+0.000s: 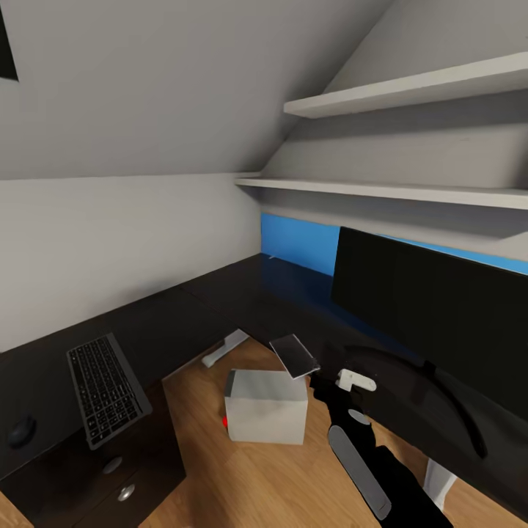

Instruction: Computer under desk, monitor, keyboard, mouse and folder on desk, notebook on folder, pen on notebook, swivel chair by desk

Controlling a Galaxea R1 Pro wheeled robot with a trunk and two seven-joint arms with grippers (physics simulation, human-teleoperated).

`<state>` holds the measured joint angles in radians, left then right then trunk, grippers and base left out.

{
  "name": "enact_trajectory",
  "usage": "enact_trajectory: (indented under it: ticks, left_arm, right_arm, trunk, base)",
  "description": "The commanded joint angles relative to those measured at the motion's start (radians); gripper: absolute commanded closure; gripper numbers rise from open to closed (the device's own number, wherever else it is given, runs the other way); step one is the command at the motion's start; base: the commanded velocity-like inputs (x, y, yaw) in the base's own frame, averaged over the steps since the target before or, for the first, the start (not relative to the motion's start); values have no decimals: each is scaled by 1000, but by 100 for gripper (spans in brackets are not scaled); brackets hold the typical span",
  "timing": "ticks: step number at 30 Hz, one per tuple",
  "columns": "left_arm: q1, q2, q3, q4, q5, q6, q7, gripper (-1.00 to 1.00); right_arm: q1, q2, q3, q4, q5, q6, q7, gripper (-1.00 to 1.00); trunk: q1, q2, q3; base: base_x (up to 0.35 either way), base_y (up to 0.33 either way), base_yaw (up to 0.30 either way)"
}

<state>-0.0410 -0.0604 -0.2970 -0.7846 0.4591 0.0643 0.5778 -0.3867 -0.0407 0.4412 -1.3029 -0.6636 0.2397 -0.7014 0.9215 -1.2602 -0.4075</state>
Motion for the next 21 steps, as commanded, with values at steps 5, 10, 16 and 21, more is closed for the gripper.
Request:
enact_trajectory:
  ticks: [5, 10, 16, 21]
  left_arm:
    - [-1, 1, -4, -1, 3, 4, 7, -100]
    - [-1, 1, -4, -1, 4, 3, 6, -100]
    - [-1, 0, -5, 0, 3, 3, 5, -100]
    - [-1, 0, -7, 1, 2, 3, 5, -100]
  right_arm:
    - [-1, 2, 7, 25, -4, 4, 0, -100]
    - [-1, 3, 3, 47, -9, 5, 46, -100]
    - [-1, 5, -6, 88, -47, 6, 148, -100]
    - [-1, 4, -23, 106, -106, 6, 191, -100]
  trunk:
    - [19, -36, -17]
    - [38, -71, -33]
    - [61, -113, -51]
    - [81, -148, -67]
  base:
    - [0, 0, 0]
    - [0, 0, 0]
    - [0, 0, 0]
    - [0, 0, 0]
